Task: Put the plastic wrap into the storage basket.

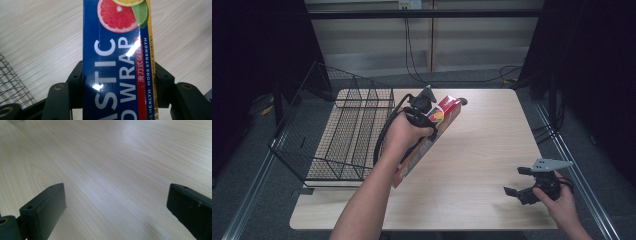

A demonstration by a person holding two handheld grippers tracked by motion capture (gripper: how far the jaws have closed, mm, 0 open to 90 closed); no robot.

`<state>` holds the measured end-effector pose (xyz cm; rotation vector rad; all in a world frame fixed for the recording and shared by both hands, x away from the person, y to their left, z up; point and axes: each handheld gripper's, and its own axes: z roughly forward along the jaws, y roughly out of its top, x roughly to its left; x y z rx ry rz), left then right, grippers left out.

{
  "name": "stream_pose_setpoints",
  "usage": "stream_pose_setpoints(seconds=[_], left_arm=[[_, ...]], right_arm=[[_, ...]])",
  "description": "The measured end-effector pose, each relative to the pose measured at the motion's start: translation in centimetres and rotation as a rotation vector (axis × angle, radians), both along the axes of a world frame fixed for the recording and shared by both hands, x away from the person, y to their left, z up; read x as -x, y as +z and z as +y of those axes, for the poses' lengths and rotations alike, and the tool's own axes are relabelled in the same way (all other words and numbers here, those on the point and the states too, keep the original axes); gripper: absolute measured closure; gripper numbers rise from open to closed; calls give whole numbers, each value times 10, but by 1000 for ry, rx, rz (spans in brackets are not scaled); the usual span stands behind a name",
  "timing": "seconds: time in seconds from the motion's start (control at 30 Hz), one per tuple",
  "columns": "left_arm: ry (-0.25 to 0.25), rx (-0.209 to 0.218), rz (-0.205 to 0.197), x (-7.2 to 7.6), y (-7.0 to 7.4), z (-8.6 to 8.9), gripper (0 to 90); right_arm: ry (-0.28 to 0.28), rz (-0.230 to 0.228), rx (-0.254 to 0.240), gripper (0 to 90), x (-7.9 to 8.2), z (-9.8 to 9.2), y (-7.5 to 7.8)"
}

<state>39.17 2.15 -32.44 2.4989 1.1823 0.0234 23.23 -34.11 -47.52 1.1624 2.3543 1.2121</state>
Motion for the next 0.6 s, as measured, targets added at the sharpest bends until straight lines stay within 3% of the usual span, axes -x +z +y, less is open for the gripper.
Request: stream_pose_setpoints(seconds=[0.2, 0.33, 0.47, 0.6], left_arm=[[24, -1, -8, -1, 10, 13, 423], [30, -26, 4, -2, 16, 20, 423], [54, -7, 1, -3, 20, 28, 425], [66, -17, 9, -3, 25, 36, 426]], right_arm=[[-4, -2, -2, 17, 0, 0, 1], [-2, -3, 0, 17, 0, 0, 0], [-3, -2, -1, 17, 0, 1, 0], [-3, 5, -4, 17, 0, 1, 0]])
